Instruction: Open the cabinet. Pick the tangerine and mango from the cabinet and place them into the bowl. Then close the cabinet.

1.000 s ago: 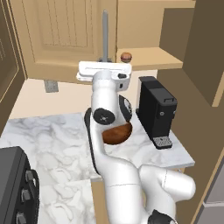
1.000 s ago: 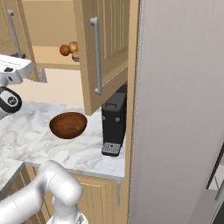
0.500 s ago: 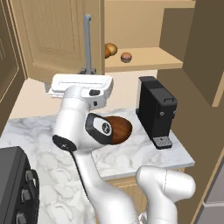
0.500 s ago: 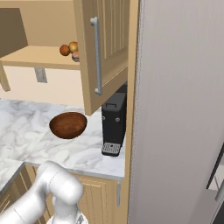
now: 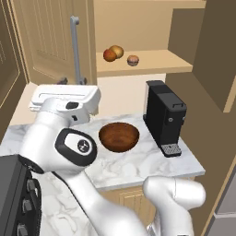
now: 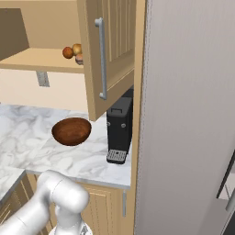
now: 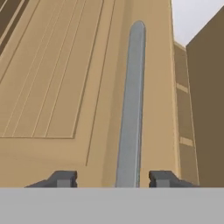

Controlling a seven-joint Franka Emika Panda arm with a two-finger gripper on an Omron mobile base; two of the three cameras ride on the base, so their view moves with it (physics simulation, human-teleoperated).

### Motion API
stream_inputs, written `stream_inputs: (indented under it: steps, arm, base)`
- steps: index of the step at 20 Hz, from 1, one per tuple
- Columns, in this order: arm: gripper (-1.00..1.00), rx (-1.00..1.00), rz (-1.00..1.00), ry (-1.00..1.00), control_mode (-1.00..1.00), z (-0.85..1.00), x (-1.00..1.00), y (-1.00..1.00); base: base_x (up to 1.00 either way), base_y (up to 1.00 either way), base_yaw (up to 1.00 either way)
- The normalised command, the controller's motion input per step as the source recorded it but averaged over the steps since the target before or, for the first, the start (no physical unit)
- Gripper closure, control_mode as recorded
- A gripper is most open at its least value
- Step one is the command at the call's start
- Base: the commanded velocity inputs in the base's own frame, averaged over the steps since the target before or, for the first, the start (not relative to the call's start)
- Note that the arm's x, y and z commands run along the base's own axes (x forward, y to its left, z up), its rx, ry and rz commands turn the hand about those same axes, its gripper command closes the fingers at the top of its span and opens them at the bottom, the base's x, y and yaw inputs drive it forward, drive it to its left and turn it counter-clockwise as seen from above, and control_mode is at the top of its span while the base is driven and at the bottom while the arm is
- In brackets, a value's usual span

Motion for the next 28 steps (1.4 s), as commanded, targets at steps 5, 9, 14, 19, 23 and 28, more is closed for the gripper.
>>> stream_inputs:
  steps: [5, 9, 14, 19, 23, 28]
  arm:
    - [-1.00, 0.00, 0.00, 0.00, -1.00, -0.15, -0.74, -0.18]
    - [-1.00, 0.02, 0.00, 0.01, -1.00, -0.20, -0.87, -0.42]
    - [-1.00, 0.13, 0.01, 0.00, -1.00, 0.05, -0.37, -0.96]
    - [-1.00, 0.19, 0.11, 0.00, -1.00, 0.16, -0.10, -0.97]
    - [-1.00, 0.13, 0.20, 0.01, -1.00, 0.12, 0.12, -0.60]
    - [-1.00, 0.00, 0.22, 0.05, -1.00, 0.00, 0.28, -0.03]
  base:
    - [0.00, 0.00, 0.00]
    - [0.00, 0.00, 0.00]
    - [0.00, 0.00, 0.00]
    - [0.00, 0.00, 0.00]
    - [0.00, 0.00, 0.00]
    - [0.00, 0.00, 0.00]
